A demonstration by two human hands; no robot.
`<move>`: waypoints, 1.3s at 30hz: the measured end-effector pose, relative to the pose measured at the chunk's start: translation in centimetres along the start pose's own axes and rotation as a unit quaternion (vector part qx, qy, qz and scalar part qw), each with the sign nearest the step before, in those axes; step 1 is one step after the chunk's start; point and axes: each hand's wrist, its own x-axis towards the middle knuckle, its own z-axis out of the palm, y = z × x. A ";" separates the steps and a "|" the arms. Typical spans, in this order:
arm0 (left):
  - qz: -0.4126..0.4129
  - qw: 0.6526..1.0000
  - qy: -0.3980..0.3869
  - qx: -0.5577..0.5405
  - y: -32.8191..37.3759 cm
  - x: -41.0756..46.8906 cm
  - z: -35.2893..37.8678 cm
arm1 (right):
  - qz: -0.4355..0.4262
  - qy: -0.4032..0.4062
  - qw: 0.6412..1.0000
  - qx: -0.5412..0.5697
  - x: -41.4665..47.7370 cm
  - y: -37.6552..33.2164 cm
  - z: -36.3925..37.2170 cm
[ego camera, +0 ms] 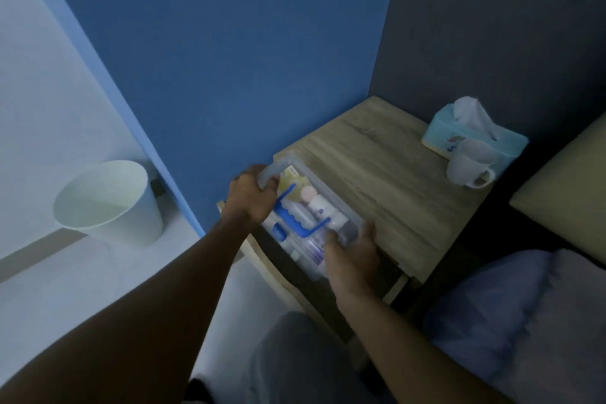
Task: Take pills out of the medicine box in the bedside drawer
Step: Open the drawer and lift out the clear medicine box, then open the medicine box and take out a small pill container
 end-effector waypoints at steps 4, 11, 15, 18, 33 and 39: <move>-0.006 0.997 0.027 -0.068 1.9 1.5 -1.4 | -0.021 0.008 1.000 -0.011 1.9 -4.0 -0.7; 0.021 0.994 0.035 -0.098 2.8 7.5 -0.3 | -0.055 0.056 0.997 -0.025 7.6 -7.3 0.9; 0.005 0.995 0.010 -0.098 2.0 11.6 1.8 | -0.048 0.060 0.996 -0.041 11.9 -8.2 1.9; 0.008 0.994 0.004 -0.113 1.7 14.2 3.4 | -0.041 0.066 0.996 -0.048 14.4 -8.5 2.4; 0.041 0.993 0.020 -0.110 0.5 19.3 7.6 | -0.112 0.086 0.985 -0.101 19.1 -7.8 3.0; -0.118 0.967 0.029 -0.222 1.4 19.5 7.5 | -0.162 0.027 0.973 -0.160 19.2 -6.9 1.9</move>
